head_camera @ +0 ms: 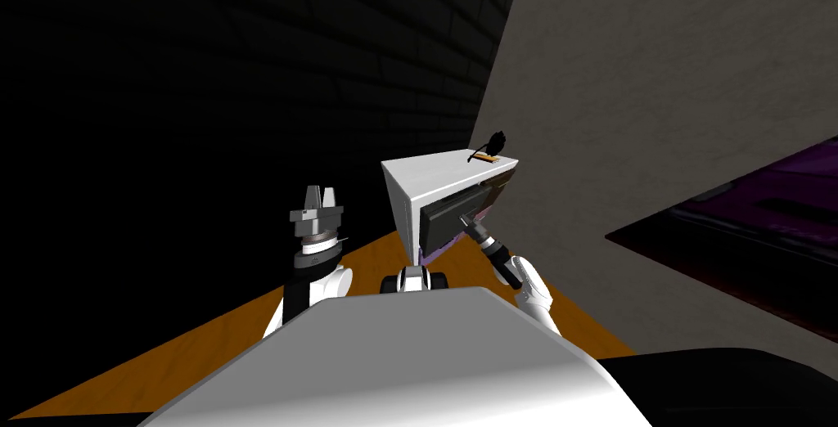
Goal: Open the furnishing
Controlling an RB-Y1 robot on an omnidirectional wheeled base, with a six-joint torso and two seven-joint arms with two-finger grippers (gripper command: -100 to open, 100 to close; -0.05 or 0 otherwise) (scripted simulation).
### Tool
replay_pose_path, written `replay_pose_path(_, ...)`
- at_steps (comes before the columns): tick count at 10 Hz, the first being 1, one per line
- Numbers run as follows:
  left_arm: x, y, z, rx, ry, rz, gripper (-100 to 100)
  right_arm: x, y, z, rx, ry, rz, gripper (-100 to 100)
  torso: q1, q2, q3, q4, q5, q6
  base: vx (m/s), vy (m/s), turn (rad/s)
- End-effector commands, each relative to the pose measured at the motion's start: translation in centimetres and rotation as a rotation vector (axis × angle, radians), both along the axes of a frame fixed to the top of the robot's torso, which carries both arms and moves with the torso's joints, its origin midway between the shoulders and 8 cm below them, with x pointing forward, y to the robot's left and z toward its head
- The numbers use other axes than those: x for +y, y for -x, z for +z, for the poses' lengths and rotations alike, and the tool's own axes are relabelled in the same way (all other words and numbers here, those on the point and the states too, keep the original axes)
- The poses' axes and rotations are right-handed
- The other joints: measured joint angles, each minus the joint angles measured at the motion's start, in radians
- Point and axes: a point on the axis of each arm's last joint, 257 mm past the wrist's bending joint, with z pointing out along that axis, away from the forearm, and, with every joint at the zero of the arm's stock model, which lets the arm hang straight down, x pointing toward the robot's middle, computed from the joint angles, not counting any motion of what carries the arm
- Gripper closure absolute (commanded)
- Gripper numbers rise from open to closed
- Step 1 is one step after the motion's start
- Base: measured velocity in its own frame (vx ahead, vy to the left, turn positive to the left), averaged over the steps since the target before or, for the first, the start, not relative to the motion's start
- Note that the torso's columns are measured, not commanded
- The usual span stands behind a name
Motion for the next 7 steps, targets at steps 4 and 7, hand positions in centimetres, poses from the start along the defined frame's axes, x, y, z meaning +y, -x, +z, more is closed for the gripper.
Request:
replay_pose_path(4,0.00,0.00,0.00,0.000,0.000,0.000,0,0.00,0.67,0.00,0.006,0.000,0.017,100,0.001,-0.004,-0.003,-0.001,0.000,0.000,-0.120,-0.067,-0.032)
replay_pose_path(7,0.00,0.00,0.00,0.000,0.000,0.000,0,0.12,0.92,-0.17,0.011,-0.001,0.025,100,0.000,-0.004,-0.003,0.000,0.001,0.000,-0.133,-0.081,-0.022)
